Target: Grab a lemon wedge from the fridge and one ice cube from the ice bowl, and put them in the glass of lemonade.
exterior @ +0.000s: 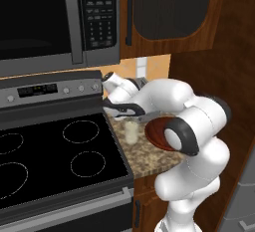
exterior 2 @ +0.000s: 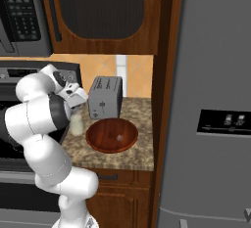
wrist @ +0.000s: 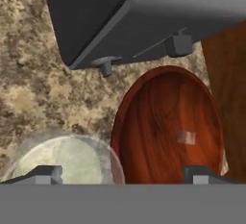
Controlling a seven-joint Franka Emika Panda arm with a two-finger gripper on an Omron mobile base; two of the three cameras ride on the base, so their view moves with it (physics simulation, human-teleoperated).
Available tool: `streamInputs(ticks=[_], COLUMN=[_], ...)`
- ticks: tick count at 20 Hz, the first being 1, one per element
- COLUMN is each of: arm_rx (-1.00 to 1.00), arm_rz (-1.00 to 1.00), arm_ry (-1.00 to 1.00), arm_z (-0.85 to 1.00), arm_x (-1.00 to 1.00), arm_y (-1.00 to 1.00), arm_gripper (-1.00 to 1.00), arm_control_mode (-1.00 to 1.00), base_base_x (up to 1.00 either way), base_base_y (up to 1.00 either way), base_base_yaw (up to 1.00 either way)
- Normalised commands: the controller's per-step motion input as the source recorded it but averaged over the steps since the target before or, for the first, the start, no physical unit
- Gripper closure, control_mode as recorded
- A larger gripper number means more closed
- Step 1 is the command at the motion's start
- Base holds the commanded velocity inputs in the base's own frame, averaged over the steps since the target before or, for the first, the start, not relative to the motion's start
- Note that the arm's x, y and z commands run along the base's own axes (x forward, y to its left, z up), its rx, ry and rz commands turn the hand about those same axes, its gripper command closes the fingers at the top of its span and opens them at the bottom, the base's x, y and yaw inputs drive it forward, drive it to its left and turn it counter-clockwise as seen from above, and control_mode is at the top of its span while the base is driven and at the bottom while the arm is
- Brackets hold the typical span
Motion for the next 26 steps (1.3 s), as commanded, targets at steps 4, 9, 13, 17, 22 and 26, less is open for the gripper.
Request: streamInputs(ticks=[4,9,13,17,22,26], arm_rx=[0.09,0.1,0.14,0.16,0.05,0.0], arm_rz=[-0.09,-0.07,-0.07,-0.02,0.0,0.03], arm_ry=[0.01,0.02,0.0,-0.2,-0.43,-0.46], arm_z=[-0.12,-0.04,0.05,0.41,0.02,0.19], arm_x=[0.09,-0.04,-0.23,-0.9,-1.0,-0.97], arm_y=[0.13,0.01,0.0,-0.26,-0.17,-0.14], arm_gripper=[-1.0,-1.0,-1.0,-1.0,-1.0,-1.0], arm_control_mode=[-1.0,-1.0,-1.0,-1.0,-1.0,-1.0], base_base_x=[0.0,0.0,0.0,0.0,0.0,0.0], base_base_y=[0.0,0.0,0.0,0.0,0.0,0.0], base_base_yaw=[0.0,0.0,0.0,0.0,0.0,0.0])
